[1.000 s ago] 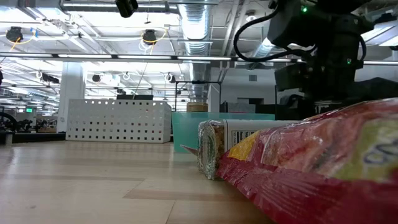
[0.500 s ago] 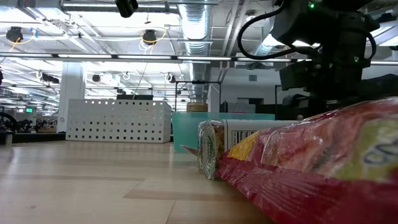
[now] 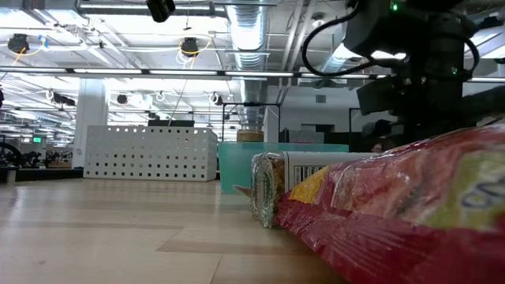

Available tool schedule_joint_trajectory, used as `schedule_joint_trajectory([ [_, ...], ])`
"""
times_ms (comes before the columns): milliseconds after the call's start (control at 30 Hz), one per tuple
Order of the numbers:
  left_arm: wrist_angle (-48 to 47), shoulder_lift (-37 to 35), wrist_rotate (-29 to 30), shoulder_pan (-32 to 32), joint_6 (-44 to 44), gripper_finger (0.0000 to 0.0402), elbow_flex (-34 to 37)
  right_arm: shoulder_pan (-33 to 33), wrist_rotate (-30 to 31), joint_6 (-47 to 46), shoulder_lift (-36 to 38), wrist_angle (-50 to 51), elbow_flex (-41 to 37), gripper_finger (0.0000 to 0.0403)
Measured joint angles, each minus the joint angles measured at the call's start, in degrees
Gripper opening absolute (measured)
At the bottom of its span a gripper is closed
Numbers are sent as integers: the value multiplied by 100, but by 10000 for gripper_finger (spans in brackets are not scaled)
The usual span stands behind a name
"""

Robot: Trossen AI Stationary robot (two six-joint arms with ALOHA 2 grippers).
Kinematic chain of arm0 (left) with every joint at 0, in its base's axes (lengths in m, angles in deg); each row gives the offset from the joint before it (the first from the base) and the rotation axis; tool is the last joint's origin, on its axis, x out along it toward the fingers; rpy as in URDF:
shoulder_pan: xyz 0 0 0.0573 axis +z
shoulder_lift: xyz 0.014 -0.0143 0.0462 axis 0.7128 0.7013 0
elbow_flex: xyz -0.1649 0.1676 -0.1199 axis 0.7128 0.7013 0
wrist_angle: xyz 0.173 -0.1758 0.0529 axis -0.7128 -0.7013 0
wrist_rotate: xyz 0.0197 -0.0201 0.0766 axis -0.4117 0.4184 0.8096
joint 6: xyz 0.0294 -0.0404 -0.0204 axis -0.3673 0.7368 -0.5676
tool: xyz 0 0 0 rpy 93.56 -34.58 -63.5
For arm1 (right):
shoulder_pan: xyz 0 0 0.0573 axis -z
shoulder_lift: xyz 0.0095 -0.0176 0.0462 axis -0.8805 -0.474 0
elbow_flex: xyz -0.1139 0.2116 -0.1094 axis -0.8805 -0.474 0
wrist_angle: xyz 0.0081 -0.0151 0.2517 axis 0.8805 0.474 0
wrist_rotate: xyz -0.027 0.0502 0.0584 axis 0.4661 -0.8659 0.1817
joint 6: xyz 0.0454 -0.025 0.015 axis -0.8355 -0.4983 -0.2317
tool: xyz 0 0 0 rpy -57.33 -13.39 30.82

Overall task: Pick & Place Food Item
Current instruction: Put the top blue spoon into the transparent bin

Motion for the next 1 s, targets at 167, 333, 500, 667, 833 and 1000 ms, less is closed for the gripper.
schedule_joint_trajectory([
  [167,1,0,0,0,-2,0,0,-59,-10,78,36,482,349,10],
  [333,7,0,50,0,-2,0,0,-188,-30,302,430,946,629,6],
  [500,20,0,52,0,-6,0,0,-185,-21,215,1080,1592,884,5],
  [667,17,0,59,0,-166,0,0,-111,2,165,1817,1689,1158,5],
  [833,16,0,61,0,-207,0,0,136,61,-505,2251,1687,1707,5],
  [1000,16,0,61,0,-205,0,0,153,-170,-2213,2534,1784,2155,5],
])
